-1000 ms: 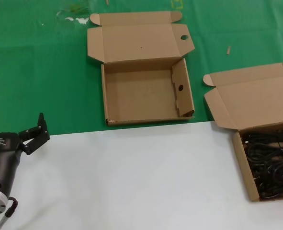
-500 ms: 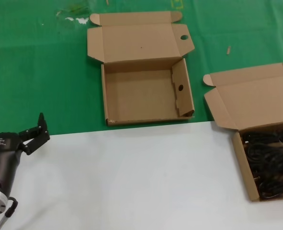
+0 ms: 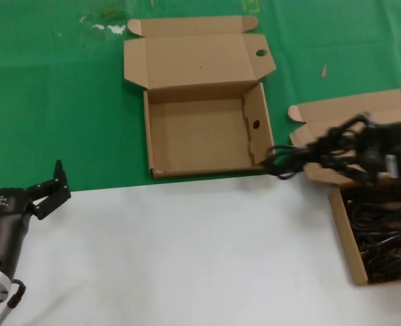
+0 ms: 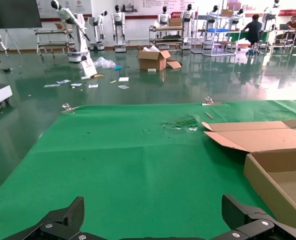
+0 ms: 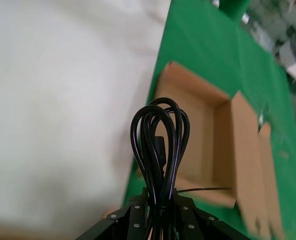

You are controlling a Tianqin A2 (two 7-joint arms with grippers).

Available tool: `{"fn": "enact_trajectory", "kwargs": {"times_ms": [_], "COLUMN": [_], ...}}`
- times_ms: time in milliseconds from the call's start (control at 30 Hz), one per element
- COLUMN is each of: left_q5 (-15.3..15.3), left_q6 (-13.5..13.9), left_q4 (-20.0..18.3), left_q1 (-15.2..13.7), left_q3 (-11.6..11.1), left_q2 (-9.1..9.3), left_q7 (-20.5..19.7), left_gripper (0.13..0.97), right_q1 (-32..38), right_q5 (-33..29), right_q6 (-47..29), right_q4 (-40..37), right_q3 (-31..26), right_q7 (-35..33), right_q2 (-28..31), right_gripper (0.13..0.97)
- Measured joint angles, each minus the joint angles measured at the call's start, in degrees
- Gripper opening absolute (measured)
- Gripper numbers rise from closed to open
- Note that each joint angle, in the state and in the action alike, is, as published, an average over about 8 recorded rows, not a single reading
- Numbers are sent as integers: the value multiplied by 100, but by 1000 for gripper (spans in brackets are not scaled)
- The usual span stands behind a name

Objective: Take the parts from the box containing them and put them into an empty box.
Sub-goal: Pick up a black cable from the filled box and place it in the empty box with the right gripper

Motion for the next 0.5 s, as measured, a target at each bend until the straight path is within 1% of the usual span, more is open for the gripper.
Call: {"fn": "enact_trajectory", "kwargs": {"times_ms": [233, 500], "left_q5": [0, 0], "left_q6": [0, 0], "left_q4": [0, 0], "left_q1": [0, 0], "left_q3": [0, 0], "left_q2": [0, 0], "left_q7": [0, 0], "left_gripper": [966, 966], "right_q1": [866, 1817], "right_q5": [-385, -739], "right_q6": [152, 430], "right_q4": [-692, -2051], "right_q3": [-506, -956], "right_q7": [-260, -878], "right_q2": [-1040, -2199], "right_gripper": [214, 214]}}
